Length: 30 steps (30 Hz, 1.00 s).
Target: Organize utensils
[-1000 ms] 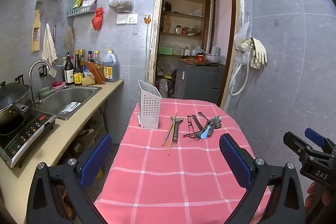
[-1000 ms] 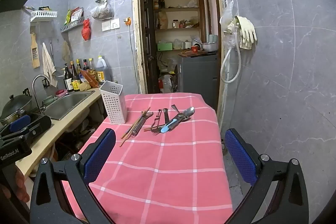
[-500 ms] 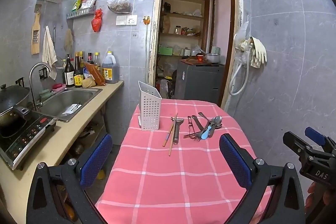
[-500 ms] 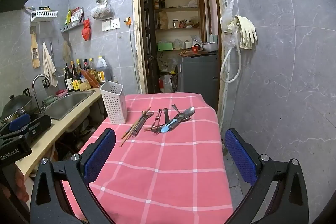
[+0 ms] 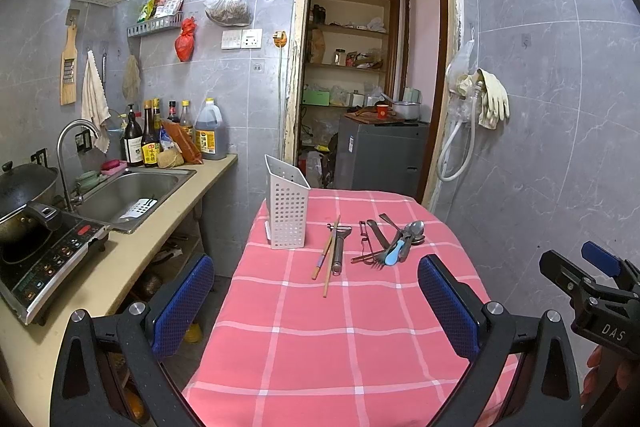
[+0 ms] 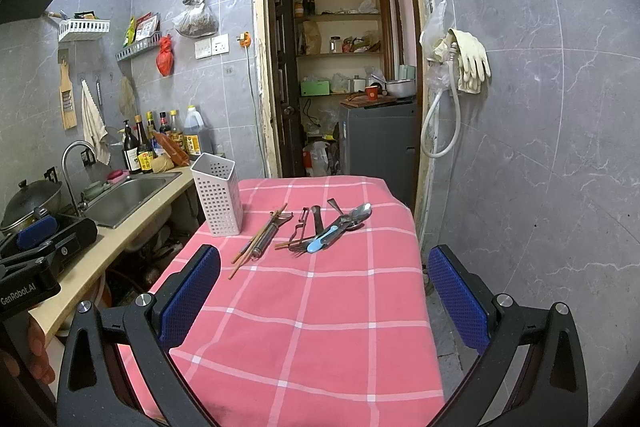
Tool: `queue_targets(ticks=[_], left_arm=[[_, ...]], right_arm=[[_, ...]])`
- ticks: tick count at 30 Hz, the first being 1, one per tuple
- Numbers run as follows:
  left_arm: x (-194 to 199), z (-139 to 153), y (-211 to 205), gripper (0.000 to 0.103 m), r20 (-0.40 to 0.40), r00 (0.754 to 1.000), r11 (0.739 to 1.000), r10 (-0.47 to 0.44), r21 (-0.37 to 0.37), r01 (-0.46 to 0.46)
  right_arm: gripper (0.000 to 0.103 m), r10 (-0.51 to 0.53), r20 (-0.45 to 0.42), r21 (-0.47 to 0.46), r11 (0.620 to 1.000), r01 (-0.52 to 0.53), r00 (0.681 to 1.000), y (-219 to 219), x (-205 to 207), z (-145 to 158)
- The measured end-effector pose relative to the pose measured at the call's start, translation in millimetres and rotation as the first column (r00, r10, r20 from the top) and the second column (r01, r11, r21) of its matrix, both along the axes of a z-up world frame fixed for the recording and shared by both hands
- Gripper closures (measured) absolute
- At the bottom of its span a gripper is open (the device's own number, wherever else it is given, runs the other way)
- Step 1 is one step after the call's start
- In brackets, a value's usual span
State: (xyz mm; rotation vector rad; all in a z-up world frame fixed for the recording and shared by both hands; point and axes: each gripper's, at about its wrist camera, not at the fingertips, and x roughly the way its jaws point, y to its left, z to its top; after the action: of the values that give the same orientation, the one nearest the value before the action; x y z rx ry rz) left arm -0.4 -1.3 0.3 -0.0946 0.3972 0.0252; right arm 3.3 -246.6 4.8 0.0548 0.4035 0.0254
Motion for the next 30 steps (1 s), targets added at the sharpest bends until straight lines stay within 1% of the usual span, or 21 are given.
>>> queue_targets(ticks=[30], left_arm=[[-0.1, 0.1, -0.8, 0.000, 0.001, 1.000, 1.000, 0.000, 0.005, 0.000]], right_arm=[[0.001, 0.001, -0.002, 0.001, 1.000, -0.001, 1.000, 3.4, 1.7, 2.6]])
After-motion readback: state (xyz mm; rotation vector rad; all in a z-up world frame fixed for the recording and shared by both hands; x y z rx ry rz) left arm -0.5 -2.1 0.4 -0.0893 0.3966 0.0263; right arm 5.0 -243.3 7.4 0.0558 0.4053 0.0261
